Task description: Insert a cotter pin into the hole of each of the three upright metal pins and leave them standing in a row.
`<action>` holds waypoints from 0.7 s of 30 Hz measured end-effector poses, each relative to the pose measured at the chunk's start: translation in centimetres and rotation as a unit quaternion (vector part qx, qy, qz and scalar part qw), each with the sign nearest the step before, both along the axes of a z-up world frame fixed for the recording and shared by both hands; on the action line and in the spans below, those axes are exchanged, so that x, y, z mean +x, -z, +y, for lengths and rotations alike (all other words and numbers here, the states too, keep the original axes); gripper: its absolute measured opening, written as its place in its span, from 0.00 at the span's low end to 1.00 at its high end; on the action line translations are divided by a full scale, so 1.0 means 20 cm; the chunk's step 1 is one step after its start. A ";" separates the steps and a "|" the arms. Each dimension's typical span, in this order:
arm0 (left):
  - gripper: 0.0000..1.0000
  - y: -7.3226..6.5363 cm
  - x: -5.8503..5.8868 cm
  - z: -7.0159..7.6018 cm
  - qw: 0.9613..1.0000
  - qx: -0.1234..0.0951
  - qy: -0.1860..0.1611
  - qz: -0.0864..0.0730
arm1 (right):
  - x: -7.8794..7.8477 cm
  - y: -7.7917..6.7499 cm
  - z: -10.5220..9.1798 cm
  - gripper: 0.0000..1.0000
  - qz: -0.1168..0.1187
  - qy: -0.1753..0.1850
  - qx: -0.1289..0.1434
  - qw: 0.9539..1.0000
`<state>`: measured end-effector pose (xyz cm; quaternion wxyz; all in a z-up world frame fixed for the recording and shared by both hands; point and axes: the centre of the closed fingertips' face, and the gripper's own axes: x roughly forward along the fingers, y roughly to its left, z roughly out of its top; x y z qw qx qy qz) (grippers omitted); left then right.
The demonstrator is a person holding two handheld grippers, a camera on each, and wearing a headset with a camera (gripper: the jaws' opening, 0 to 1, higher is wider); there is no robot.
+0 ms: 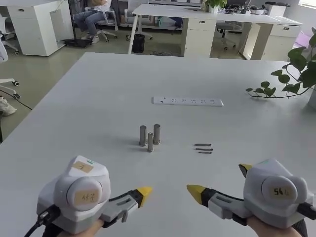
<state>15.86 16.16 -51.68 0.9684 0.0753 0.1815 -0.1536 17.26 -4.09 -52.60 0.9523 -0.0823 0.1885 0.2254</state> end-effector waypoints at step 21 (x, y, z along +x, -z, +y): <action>0.91 0.02 0.00 0.01 1.000 0.011 -0.001 0.007 | 0.01 0.00 -0.04 0.90 0.002 0.019 0.001 1.000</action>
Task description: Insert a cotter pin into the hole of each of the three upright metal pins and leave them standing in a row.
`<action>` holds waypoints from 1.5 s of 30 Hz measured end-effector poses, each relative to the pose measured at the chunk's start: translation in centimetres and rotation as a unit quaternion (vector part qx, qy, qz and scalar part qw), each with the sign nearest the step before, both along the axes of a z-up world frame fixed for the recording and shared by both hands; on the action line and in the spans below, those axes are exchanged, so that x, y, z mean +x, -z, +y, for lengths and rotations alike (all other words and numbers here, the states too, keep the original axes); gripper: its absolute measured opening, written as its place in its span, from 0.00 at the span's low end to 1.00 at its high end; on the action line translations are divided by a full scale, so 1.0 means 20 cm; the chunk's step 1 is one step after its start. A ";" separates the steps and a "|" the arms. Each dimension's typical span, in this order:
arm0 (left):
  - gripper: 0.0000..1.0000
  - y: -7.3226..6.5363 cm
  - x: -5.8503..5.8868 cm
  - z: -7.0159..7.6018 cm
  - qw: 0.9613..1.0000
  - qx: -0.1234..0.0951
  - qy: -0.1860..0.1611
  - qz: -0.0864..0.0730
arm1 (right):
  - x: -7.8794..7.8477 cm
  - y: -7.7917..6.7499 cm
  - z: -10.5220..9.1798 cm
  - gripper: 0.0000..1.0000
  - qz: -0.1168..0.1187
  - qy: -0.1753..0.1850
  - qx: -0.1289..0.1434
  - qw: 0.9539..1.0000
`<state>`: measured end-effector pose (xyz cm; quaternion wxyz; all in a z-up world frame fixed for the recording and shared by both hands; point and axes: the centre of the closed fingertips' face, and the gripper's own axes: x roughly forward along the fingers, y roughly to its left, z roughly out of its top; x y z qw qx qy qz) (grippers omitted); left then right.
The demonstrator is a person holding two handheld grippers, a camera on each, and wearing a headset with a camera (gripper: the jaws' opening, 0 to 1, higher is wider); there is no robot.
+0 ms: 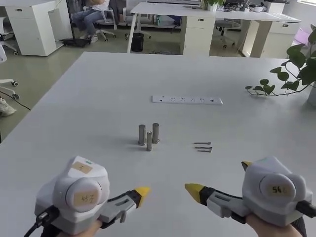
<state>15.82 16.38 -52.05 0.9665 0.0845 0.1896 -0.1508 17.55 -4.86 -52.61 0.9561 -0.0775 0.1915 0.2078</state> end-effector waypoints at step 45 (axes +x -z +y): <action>0.40 0.05 0.56 -0.16 0.991 -0.005 0.136 0.016 | 0.25 -0.05 -0.02 0.48 0.052 -0.062 0.007 0.997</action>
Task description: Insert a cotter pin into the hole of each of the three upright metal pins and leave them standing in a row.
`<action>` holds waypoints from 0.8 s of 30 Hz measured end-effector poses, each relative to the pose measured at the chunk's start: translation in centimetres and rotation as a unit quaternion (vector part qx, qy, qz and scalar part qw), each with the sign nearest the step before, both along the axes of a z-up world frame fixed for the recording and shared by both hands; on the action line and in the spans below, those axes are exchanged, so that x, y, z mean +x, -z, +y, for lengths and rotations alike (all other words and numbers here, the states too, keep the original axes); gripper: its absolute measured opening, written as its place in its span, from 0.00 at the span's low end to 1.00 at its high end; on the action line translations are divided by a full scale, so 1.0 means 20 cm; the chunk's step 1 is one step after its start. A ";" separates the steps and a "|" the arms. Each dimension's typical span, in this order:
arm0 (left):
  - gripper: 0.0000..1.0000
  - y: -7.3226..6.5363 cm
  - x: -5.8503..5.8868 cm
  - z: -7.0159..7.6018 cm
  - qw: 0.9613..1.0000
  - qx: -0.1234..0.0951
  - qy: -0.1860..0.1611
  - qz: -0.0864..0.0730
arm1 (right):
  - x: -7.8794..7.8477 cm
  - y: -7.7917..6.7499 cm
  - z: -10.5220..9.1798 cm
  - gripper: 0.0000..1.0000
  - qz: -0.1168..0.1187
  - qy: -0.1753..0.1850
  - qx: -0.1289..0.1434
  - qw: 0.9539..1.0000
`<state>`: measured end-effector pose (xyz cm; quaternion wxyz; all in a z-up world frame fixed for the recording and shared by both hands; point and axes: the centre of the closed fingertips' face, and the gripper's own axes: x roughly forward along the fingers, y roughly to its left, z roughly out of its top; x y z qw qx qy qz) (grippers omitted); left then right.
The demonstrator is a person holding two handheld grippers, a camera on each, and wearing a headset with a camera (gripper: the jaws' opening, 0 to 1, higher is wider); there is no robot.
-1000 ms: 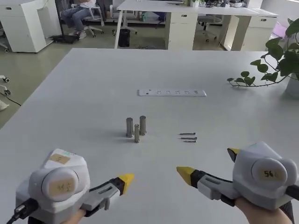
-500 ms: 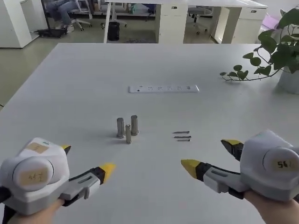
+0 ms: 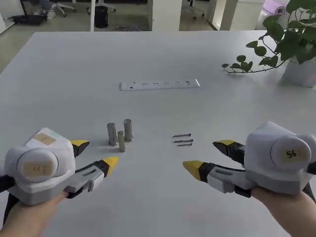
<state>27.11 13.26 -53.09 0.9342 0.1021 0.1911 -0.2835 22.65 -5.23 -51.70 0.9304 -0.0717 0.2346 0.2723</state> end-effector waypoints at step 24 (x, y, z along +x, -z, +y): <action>0.18 0.16 0.25 -0.14 0.998 -0.002 0.057 0.008 | 0.09 0.11 0.01 0.36 0.035 -0.012 0.002 0.999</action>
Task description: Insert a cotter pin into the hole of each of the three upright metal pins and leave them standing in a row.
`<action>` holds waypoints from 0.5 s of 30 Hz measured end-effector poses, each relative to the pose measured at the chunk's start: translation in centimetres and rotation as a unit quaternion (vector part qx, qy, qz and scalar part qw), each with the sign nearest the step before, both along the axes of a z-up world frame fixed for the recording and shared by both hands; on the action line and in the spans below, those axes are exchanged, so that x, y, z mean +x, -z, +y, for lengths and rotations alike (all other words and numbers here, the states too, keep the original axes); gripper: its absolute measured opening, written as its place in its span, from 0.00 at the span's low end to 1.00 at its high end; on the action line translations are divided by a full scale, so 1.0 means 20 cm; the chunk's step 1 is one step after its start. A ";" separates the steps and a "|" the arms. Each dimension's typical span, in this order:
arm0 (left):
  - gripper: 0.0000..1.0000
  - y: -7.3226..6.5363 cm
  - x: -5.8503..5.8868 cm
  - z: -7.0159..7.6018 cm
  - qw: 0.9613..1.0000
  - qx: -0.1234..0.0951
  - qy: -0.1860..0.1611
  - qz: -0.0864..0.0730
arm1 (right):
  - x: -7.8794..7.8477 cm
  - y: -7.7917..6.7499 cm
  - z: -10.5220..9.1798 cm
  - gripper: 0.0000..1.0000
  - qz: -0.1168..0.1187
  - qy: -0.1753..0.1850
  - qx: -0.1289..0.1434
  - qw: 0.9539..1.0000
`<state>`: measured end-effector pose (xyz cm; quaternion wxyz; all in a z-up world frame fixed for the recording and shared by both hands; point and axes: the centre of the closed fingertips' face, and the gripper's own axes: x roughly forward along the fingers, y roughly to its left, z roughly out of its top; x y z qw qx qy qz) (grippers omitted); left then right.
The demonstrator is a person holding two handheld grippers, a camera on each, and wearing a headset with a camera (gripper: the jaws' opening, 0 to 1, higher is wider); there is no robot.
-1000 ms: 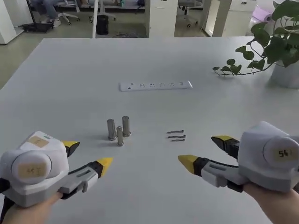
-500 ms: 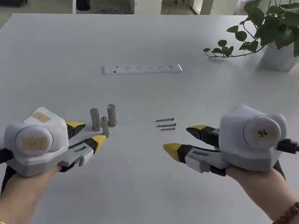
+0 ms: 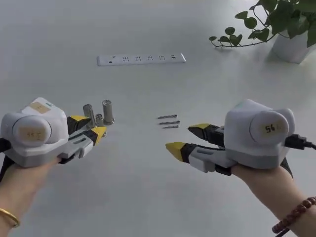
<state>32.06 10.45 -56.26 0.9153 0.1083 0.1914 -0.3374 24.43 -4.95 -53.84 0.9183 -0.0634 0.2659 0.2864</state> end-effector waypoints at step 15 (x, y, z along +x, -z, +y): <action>0.08 0.01 0.05 -0.07 1.000 -0.019 0.022 0.002 | 0.03 0.02 -0.02 0.33 0.009 0.018 0.018 1.000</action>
